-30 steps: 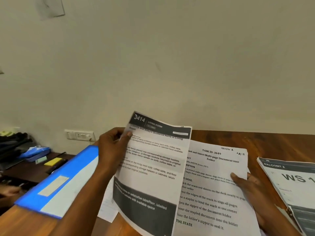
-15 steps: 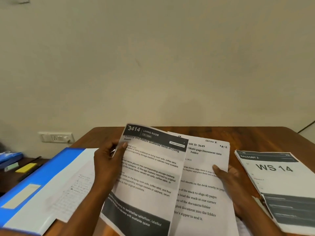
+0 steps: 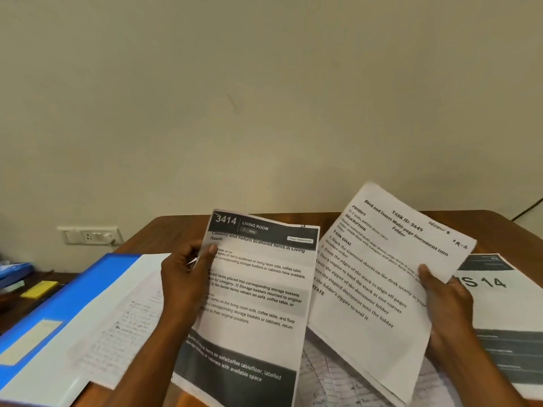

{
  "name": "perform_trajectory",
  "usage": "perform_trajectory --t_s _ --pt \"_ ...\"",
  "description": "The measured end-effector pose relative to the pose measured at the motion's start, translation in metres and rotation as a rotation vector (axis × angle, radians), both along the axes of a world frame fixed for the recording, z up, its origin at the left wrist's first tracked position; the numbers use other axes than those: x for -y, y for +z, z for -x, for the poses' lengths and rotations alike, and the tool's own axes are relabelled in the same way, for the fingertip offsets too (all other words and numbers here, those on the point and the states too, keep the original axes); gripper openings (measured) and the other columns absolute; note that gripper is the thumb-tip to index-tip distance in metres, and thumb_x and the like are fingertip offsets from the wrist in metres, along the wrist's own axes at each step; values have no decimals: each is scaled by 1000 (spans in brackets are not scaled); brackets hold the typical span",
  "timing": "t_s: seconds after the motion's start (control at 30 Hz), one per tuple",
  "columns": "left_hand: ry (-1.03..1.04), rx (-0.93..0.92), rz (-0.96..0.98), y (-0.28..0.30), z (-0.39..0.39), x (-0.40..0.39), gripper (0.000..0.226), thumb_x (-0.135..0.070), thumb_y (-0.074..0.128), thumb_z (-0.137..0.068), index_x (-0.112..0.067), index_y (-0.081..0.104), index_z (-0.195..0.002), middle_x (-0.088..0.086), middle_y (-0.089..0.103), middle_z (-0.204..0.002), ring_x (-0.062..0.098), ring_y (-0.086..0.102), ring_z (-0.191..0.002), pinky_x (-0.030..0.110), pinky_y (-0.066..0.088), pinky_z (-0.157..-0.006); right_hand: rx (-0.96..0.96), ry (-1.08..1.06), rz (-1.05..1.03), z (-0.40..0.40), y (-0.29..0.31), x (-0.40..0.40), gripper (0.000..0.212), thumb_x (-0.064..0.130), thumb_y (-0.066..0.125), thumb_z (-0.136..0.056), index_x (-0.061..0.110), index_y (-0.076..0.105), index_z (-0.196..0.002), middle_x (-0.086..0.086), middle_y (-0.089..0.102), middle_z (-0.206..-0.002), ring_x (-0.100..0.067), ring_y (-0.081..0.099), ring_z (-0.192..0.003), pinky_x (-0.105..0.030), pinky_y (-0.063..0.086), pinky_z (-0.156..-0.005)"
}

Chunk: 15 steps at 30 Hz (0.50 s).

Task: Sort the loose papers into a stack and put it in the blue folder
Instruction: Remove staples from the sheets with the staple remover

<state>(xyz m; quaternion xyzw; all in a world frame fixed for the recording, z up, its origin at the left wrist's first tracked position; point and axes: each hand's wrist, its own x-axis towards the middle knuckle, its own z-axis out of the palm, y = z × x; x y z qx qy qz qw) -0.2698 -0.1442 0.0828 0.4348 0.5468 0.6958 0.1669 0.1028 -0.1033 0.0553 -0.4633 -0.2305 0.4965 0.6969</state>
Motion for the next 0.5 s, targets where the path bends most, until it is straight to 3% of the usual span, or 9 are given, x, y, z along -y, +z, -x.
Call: perform_trajectory --t_s 0.17,0.3,0.4,0.5 --pt "96 -32 115 -11 19 -8 13 -26 73 -98 -20 76 -109 -6 79 -96 13 77 -76 20 57 -60 -1 -45 7 2 4 1 30 16 70 -99 13 69 -129 -10 76 -114 -24 72 -82 -36 64 -66" --pt "192 -122 194 -26 38 -10 13 -30 69 -100 -20 74 -107 -5 75 -95 13 72 -83 23 51 -65 7 -45 7 4 4 2 28 15 69 -100 13 68 -128 -12 76 -117 -31 73 -95 -45 60 -85" --pt "208 -171 224 -34 52 -14 11 -34 70 -100 -24 73 -103 -3 75 -97 13 71 -87 30 54 -72 49 4 0 8 5 4 22 14 68 -101 12 70 -123 -7 77 -104 -27 73 -85 -36 58 -74" --pt "180 -151 268 -35 68 -16 10 -34 71 -99 -25 74 -99 -4 77 -96 18 73 -90 36 56 -77 77 -38 -8 3 8 2 20 14 68 -100 15 70 -120 -6 76 -106 -25 73 -86 -33 56 -73"
